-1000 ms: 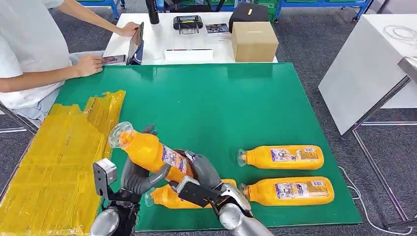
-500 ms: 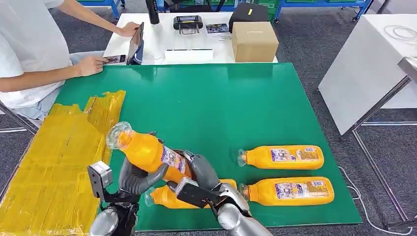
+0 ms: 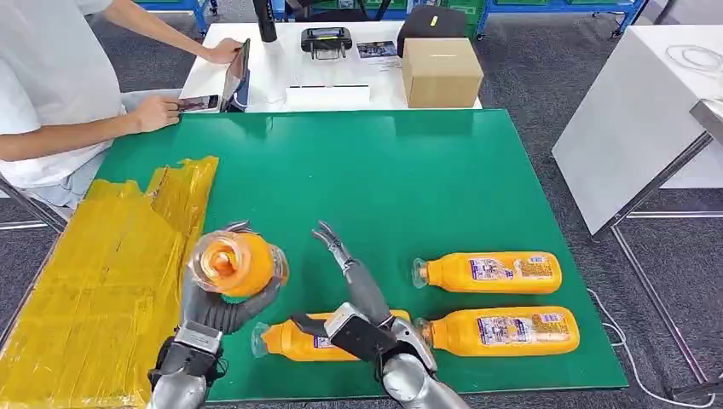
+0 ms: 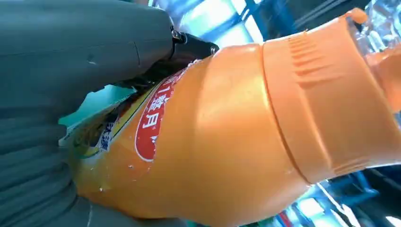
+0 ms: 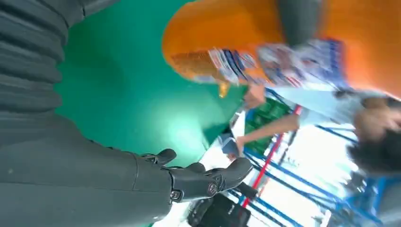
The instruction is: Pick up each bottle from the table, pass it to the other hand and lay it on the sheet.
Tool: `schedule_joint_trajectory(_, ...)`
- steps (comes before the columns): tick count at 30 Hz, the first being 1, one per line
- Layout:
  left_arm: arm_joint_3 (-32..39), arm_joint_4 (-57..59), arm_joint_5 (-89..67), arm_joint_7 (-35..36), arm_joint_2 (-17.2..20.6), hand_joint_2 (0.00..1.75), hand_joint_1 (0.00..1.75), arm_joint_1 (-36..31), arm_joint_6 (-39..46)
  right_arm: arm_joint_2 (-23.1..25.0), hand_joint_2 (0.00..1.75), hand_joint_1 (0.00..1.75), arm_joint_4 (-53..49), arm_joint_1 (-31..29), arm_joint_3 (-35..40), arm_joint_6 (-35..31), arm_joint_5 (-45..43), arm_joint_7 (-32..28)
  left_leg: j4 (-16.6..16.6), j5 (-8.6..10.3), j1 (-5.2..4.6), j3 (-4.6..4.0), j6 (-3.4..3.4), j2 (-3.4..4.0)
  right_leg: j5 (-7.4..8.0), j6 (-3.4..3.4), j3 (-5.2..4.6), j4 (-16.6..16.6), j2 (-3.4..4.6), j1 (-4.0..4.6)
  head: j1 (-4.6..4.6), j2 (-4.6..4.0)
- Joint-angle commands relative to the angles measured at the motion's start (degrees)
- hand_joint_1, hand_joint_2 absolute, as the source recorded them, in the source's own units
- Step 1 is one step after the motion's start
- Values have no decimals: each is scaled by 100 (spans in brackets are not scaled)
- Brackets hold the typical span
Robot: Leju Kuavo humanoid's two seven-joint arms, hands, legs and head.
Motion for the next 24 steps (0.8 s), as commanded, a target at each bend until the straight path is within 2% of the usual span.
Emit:
schedule_joint_trajectory(1, 290, 370, -1656, 408, 621, 175, 175, -422, 1031, -191, 175, 0, -920, 196, -421, -93, -354, -150, -2, -5, 4, 5, -5, -4, -6, -8, 7, -2, -1, 5, 0, 0)
schedule_joint_trajectory(2, 290, 370, -1656, 408, 621, 175, 175, -422, 1031, -191, 175, 0, -920, 196, -421, -93, -354, -150, -2, -8, 10, 7, -6, -4, -5, -11, 11, -7, 0, 10, 2, 0)
schedule_joint_trajectory(4, 414, 633, -3197, 1150, 777, 175, 175, -457, 1519, -209, 175, 0, -1078, 291, -520, -180, -536, -254, -3, -4, 5, 8, -4, -7, -4, -6, 11, -6, -5, 6, 0, 0)
schedule_joint_trajectory(6, 881, 961, -4658, 1865, 896, 175, 175, -502, 1542, -277, 175, 0, -1426, 471, -699, -327, -588, -290, -7, -4, 5, 13, -4, -7, -5, -6, 17, -9, -5, 6, 0, 0)
schedule_joint_trajectory(9, 944, 1744, -5647, 2640, 1341, 175, 175, -736, 1380, -324, 175, 0, -1831, 633, -905, -396, -591, -276, -11, -2, 3, 18, -6, -6, -4, -7, 19, -10, -3, 3, 0, 0)
schedule_joint_trajectory(13, 696, 2669, -6082, 2914, 1605, 175, 175, -1175, 834, -280, 175, 0, -2143, 687, -979, -481, -579, -333, -6, 2, 3, 9, -7, -10, -3, -8, 6, -3, -9, 3, -2, 0)
schedule_joint_trajectory(14, 590, 3085, -6393, 3169, 1603, 175, 175, -1405, 615, -283, 175, 0, -2178, 638, -895, -506, -464, -356, -7, 3, 7, 8, -9, -14, -2, -12, 5, -6, -13, 8, 2, 0)
schedule_joint_trajectory(17, 374, 3964, -6397, 3312, 1541, 175, 175, -1913, 180, -256, 175, 0, -2230, 582, -729, -597, -323, -379, -7, 10, 7, 6, -14, -25, -3, -9, 7, -8, -23, 11, 0, 0)
schedule_joint_trajectory(21, 356, 4041, -6414, 3342, 1531, 175, 175, -1967, 167, -253, 175, 0, -2235, 575, -709, -601, -316, -376, -4, 12, 7, 3, -13, -7, 0, -3, 2, -1, -6, 6, 2, 0)
schedule_joint_trajectory(24, 370, 4527, -6383, 3528, 1432, 175, 175, -2244, -207, -266, 175, 0, -2235, 564, -662, -605, -299, -369, -4, 10, 9, 5, -13, -8, 5, -7, 5, -4, -7, 7, 2, 0)
